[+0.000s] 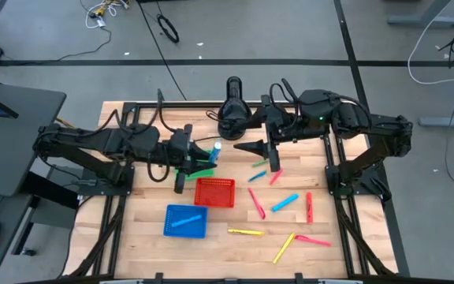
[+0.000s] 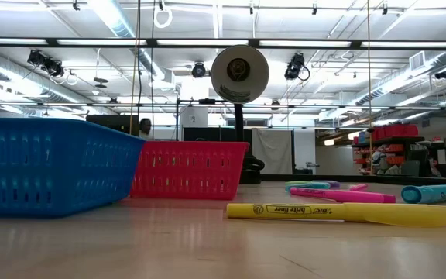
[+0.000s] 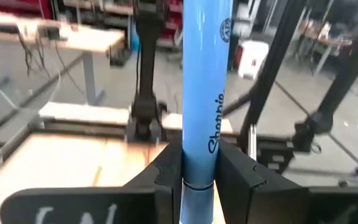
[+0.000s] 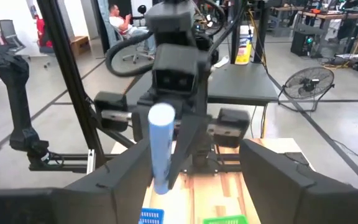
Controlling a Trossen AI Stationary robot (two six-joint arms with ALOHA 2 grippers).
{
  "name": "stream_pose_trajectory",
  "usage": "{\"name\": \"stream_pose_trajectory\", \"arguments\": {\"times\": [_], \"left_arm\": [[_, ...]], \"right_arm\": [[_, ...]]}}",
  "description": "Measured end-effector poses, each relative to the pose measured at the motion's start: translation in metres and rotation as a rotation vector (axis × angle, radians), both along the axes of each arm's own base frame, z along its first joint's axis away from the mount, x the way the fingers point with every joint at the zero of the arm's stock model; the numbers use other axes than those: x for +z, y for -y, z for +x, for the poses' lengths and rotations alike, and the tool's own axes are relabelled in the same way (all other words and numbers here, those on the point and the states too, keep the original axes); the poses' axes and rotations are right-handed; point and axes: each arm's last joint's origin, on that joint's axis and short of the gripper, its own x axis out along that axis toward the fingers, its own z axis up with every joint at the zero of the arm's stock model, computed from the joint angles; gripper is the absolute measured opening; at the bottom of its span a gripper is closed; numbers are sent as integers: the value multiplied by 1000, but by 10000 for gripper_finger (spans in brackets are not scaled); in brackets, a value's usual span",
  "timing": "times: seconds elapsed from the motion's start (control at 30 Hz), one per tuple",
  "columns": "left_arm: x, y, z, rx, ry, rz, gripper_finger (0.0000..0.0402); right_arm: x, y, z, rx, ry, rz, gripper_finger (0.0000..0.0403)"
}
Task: Pick & Place Markers
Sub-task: Put the top blue highlighter pen into the blue bin
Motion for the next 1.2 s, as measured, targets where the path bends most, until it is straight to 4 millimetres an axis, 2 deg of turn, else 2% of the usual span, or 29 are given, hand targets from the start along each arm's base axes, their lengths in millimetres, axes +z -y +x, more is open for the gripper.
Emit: {"name": "stream_pose_trajectory", "arguments": {"times": [0.3, 0.53, 0.9, 1.1, 1.2], "left_arm": [[-10, 11, -18, -96, -177, -103, 73], [-28, 24, -30, -167, -405, -166, 73], [-52, 36, -55, -236, -743, -122, 73], [-58, 36, -63, -208, -846, -118, 73], [-61, 37, -60, -192, -861, -125, 73]], "right_arm": [[0, 9, 1, -37, 1, 29, 247], [0, 11, 1, -43, 3, 13, 247], [4, 12, 1, -35, 44, -54, 247], [6, 13, 1, -38, 68, -56, 247], [6, 13, 2, -38, 67, -57, 247]]}}
